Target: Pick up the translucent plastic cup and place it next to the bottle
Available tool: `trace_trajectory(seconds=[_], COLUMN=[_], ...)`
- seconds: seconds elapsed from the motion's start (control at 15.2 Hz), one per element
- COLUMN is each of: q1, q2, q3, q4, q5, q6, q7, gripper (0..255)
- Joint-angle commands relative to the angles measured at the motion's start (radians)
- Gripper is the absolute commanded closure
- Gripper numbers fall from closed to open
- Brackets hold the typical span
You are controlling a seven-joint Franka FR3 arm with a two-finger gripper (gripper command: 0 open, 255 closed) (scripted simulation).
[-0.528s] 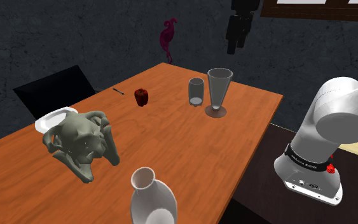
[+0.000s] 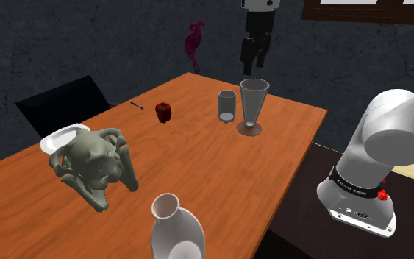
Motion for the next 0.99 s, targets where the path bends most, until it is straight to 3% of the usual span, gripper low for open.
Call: trace_trajectory(seconds=[0.0, 0.92], q1=[-0.006, -0.038], q2=[0.066, 0.577], q3=[-0.003, -0.028], q4=[0.004, 0.197], q5=[-0.006, -0.036], q6=[0.056, 0.316], q7=[-0.002, -0.003], gripper=[0, 0])
